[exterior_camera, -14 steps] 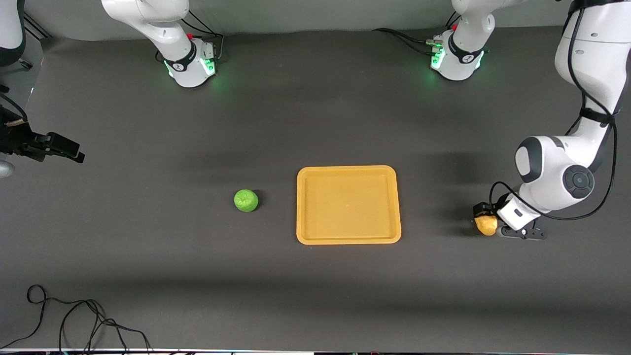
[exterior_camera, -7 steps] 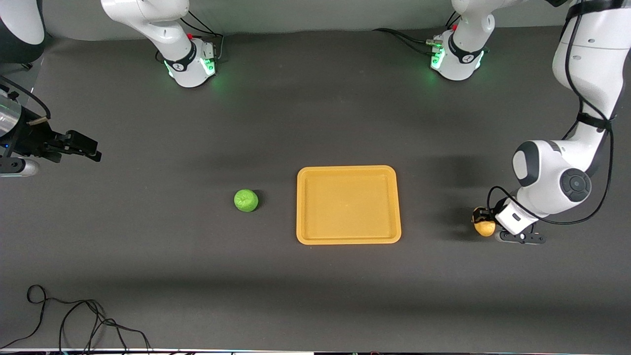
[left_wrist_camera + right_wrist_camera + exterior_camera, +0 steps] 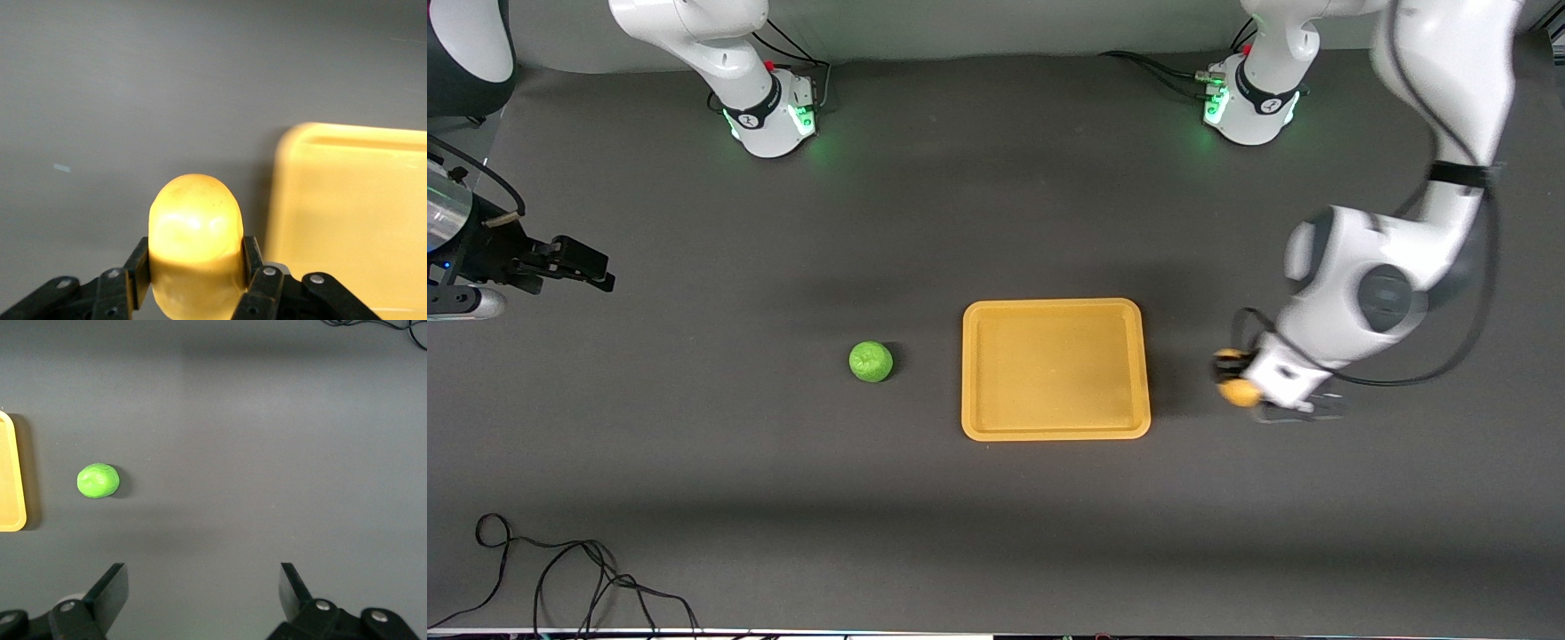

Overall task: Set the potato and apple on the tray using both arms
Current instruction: 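Carry the potato onto the tray while the right gripper reaches the apple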

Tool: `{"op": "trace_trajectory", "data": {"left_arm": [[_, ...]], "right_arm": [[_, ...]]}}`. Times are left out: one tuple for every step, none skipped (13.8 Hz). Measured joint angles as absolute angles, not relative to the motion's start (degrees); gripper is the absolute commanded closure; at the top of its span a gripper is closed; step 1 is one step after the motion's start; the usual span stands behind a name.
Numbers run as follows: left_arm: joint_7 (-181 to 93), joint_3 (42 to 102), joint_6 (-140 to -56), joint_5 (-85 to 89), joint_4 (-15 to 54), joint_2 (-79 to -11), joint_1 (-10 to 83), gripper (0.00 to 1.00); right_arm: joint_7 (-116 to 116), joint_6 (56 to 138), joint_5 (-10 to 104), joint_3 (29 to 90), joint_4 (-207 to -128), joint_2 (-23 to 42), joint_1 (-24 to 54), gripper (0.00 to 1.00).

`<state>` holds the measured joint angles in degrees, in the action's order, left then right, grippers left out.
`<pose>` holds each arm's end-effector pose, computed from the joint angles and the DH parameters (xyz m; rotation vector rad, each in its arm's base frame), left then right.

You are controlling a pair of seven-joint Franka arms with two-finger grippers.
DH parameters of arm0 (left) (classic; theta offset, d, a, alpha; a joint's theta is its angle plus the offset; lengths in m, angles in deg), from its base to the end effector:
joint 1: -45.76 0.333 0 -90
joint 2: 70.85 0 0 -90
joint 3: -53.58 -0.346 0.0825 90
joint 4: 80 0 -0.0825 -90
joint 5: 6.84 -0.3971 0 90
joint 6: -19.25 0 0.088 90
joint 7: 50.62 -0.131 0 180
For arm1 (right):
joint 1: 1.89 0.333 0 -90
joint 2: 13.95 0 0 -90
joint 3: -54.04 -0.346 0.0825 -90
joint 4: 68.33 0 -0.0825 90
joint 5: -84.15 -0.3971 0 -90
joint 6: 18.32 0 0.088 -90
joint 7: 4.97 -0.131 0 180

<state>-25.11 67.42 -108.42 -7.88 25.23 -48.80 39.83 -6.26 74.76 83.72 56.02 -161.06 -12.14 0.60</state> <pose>0.6261 -0.2129 0.3241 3.0607 0.1640 -0.0189 0.5804 0.0064 0.5938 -3.1353 0.0221 0.0401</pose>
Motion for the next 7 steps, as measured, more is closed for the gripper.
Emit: {"op": "trace_trajectory", "data": {"left_arm": [[-21.4,67.4,-108.4,-7.9,24.7,-48.2,36.3,0.97],[-18.6,67.4,-108.4,-7.9,24.3,-47.1,33.3,0.97],[-16.6,67.3,-108.4,-7.9,23.7,-45.6,30.8,0.96],[-15.0,67.2,-108.4,-8.1,22.7,-43.5,29.0,0.96],[-14.1,67.1,-108.5,-8.6,21.8,-41.4,28.0,0.96],[-13.7,67.0,-108.5,-9.4,21.2,-39.6,27.7,0.96],[-13.6,66.8,-108.5,-10.0,20.7,-38.4,27.7,0.96]], "right_arm": [[-6.6,74.8,83.7,56.0,-161.1,-12.1,0.9,0.00],[-7.5,74.8,83.7,56.0,-161.1,-11.9,1.6,0.00],[-9.0,74.8,83.7,56.0,-161.2,-11.7,2.6,0.00],[-11.1,74.9,83.6,56.0,-161.2,-11.5,4.2,0.00],[-14.0,75.2,83.5,55.9,-161.2,-11.1,6.3,0.00],[-17.5,76.0,83.5,55.8,-161.2,-10.7,8.7,0.00],[-21.3,76.8,83.5,55.8,-161.2,-10.3,11.4,0.00]]}}
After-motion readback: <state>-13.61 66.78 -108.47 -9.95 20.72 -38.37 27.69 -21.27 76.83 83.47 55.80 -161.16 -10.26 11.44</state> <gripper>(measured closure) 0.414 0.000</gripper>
